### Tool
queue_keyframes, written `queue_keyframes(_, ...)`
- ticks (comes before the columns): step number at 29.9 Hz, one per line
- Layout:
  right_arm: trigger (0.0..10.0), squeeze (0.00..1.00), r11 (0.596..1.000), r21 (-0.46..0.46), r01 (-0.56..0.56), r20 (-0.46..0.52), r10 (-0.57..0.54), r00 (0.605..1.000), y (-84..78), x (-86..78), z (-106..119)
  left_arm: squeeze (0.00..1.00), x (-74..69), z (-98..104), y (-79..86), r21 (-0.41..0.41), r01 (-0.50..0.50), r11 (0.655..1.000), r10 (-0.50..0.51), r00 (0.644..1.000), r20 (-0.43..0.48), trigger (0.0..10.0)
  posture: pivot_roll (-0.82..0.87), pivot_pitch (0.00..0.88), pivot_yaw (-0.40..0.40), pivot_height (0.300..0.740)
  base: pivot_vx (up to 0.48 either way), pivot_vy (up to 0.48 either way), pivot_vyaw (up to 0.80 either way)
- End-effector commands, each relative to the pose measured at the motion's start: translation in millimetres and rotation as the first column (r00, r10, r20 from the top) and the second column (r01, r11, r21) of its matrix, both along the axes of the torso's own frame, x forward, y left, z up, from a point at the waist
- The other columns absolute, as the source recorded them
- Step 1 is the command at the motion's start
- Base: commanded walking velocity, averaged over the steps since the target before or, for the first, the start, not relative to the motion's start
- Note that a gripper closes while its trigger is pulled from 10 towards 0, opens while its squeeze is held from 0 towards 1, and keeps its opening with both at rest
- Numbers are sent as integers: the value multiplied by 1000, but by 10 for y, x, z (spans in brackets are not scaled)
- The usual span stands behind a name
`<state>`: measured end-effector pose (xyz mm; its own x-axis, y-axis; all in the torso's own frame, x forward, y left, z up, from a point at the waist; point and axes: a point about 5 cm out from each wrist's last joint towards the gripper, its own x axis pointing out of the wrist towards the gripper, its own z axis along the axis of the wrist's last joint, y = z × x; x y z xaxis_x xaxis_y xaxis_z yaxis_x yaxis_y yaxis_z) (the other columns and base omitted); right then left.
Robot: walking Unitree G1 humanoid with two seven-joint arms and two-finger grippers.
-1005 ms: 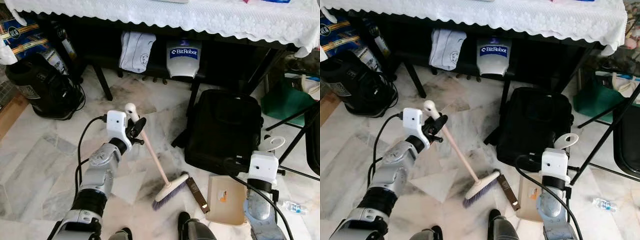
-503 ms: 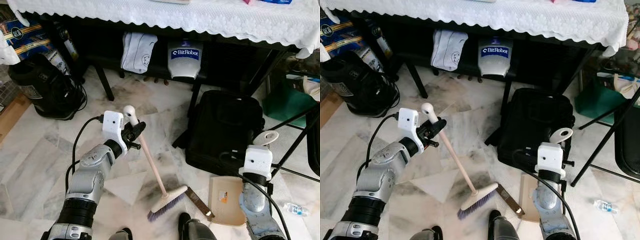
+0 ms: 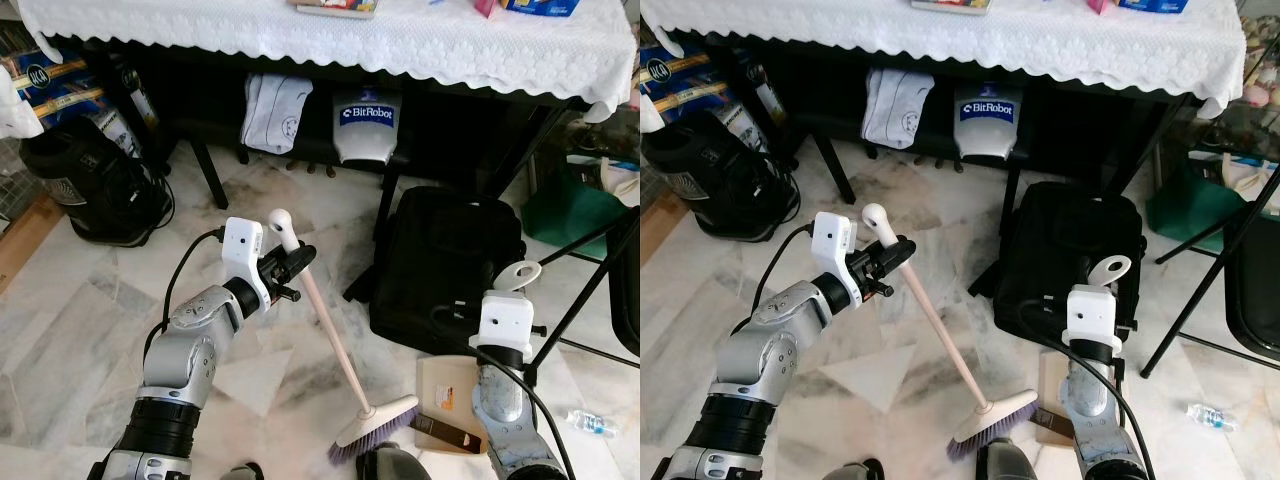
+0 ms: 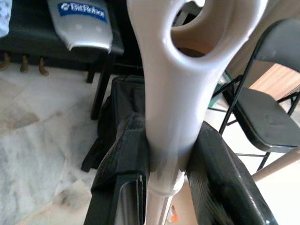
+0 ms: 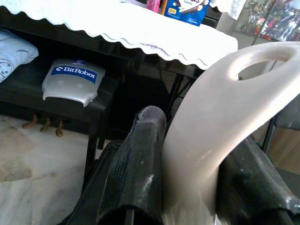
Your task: Sweep floor
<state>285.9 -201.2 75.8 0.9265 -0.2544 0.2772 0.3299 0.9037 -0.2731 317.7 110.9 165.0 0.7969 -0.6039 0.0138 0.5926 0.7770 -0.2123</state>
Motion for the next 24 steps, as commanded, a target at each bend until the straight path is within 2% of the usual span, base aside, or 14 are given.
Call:
queue_keyframes(1, 10000, 0, 999, 36, -17, -36, 19, 999, 59, -27, -93, 0, -71, 22, -53, -21, 57, 998, -57, 998, -4, 10000, 60, 191, 31, 740, 0, 0, 0)
queue_keyframes(7, 10000, 0, 999, 45, -18, 5, 18, 1000, 74, 19, -15, 0, -87, 42, -80, -28, 97, 995, -97, 995, -9, 10000, 66, 188, 34, 740, 0, 0, 0)
queue_keyframes(11, 10000, 0, 998, 55, -23, 80, 19, 997, 107, 127, 161, 0, -48, 51, -69, -5, 97, 995, -97, 995, -5, 10000, 69, 170, 42, 740, 0, 0, 0)
queue_keyframes(14, 10000, 0, 998, 64, -21, 90, 15, 996, 126, 160, 184, 0, 9, 88, -13, 12, 47, 999, -47, 999, 15, 10000, 73, 159, 48, 740, 0, 0, 0)
queue_keyframes(17, 10000, 0, 997, 72, -17, 94, 11, 996, 139, 162, 179, 0, 106, 166, 101, 15, -53, 998, 52, 997, 51, 10000, 80, 146, 58, 740, 0, 0, 0)
queue_keyframes(18, 10000, 0, 997, 72, -17, 94, 11, 996, 139, 162, 179, 0, 106, 166, 101, 15, -53, 998, 52, 997, 51, 10000, 80, 146, 58, 740, 0, 0, 0)
queue_keyframes(24, 10000, 0, 996, 87, -13, 97, 4, 995, 162, 154, 160, 0, 230, 330, 274, 2, -175, 985, 173, 977, 127, 10000, 84, 131, 72, 740, 0, 0, 0)
